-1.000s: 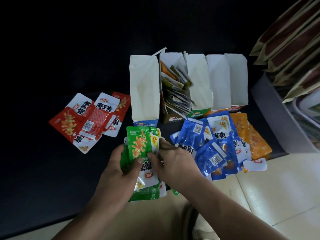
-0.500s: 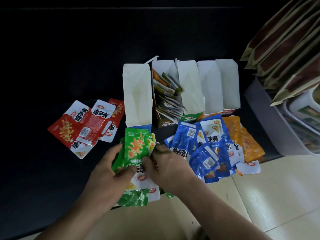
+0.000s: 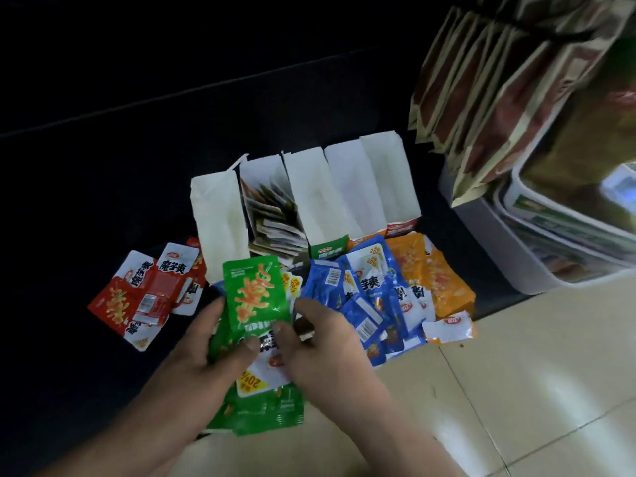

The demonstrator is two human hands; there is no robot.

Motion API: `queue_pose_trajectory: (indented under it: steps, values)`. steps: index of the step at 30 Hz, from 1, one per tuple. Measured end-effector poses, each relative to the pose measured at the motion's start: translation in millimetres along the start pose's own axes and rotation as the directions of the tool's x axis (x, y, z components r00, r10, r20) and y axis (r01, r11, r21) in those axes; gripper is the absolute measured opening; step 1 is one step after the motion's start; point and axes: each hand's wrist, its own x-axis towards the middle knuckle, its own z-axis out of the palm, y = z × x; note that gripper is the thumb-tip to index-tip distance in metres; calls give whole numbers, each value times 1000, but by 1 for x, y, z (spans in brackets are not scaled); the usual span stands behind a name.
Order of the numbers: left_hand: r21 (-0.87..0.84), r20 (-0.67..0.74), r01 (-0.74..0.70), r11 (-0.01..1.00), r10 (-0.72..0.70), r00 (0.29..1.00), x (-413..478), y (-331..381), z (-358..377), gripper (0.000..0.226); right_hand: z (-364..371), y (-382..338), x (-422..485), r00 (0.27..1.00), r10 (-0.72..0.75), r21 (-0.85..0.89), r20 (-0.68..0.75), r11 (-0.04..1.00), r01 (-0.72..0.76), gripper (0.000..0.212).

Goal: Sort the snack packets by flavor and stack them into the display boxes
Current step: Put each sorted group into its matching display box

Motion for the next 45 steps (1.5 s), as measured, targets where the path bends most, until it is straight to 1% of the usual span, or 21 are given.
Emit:
queue_pose_trajectory:
  steps: [1, 2, 3, 4, 6, 7, 8, 10, 12, 15, 19, 20, 24, 27, 29, 31, 34, 37, 40, 43, 45]
  values:
    - [21, 3, 13, 1000, -13, 1000, -1, 6, 11, 38, -7, 0, 0, 1000, 13, 3, -24, 1000, -13, 8]
    - [29, 18, 23, 999, -23, 1000, -2, 11, 22, 34, -15, -1, 0, 999, 11, -24, -52, 1000, -13, 10]
    - [27, 35, 30, 999, -31, 999, -2, 17, 33, 33, -22, -3, 0, 997, -5, -69, -79, 998, -1, 17]
    - [26, 51, 29, 999, -30, 998, -2, 21, 43, 34, -29, -3, 0, 995, -21, -103, -96, 995, 11, 27]
    - [20, 84, 34, 999, -35, 996, -1, 29, 55, 31, -43, -3, -1, 995, -20, -125, -97, 992, 8, 61]
    - [6, 91, 57, 998, -58, 994, 0, 32, 59, 29, -49, -2, -2, 996, -8, -127, -87, 992, -4, 73]
    - [-4, 102, 77, 997, -76, 992, -1, 34, 62, 28, -55, -1, -4, 997, -3, -129, -77, 992, -6, 73]
    - [-35, 123, 136, 990, -130, 984, 2, 34, 65, 34, -61, 3, -9, 997, -8, -115, -77, 993, -1, 59]
    - [-62, 91, 149, 987, -144, 985, 5, 34, 66, 39, -62, 7, -12, 996, -4, -57, -84, 998, -1, 53]
    - [-33, 94, 171, 985, -167, 981, 8, 31, 67, 37, -62, 8, -15, 997, 29, -33, -70, 999, -31, 54]
    - [-42, 83, 241, 970, -237, 968, 1, 24, 67, 34, -59, 8, -20, 998, 44, -105, -34, 993, -47, 52]
    - [-47, 76, 230, 972, -226, 971, -3, 22, 66, 34, -58, 7, -21, 998, 57, -113, -21, 992, -59, 52]
    - [-103, 48, 237, 966, -233, 971, -9, 14, 62, 46, -53, 14, -17, 995, 95, -110, -7, 989, -95, 49]
    - [-145, 4, 247, 958, -249, 968, -9, 13, 60, 34, -51, 15, -16, 992, 123, -80, -9, 989, -124, 49]
    - [-119, -4, 205, 971, -207, 978, -12, 16, 58, 31, -49, 16, -13, 991, 131, -38, -10, 991, -132, 49]
    - [-55, 8, 116, 992, -116, 993, -14, 19, 56, 29, -47, 12, -13, 992, 126, 21, -21, 992, -126, 49]
    - [27, 28, -43, 999, 43, 999, -13, 41, 56, 29, -52, 4, -12, 990, 56, 122, -127, 992, -41, 54]
    - [66, 83, -177, 982, 172, 982, 0, 72, 54, 32, -69, -13, 1, 982, 3, 158, -187, 987, 27, 43]
    - [144, 106, -222, 964, 208, 972, 29, 96, 52, 32, -80, -31, 34, 990, -1, 75, -141, 997, 11, 44]
    - [257, 79, -217, 942, 203, 976, 65, 107, 48, 26, -82, -45, 68, 998, -5, 0, -70, 1000, 5, 46]
    - [307, 63, -221, 926, 212, 975, 83, 112, 44, 27, -82, -52, 89, 1000, 21, -16, -18, 1000, -21, 51]
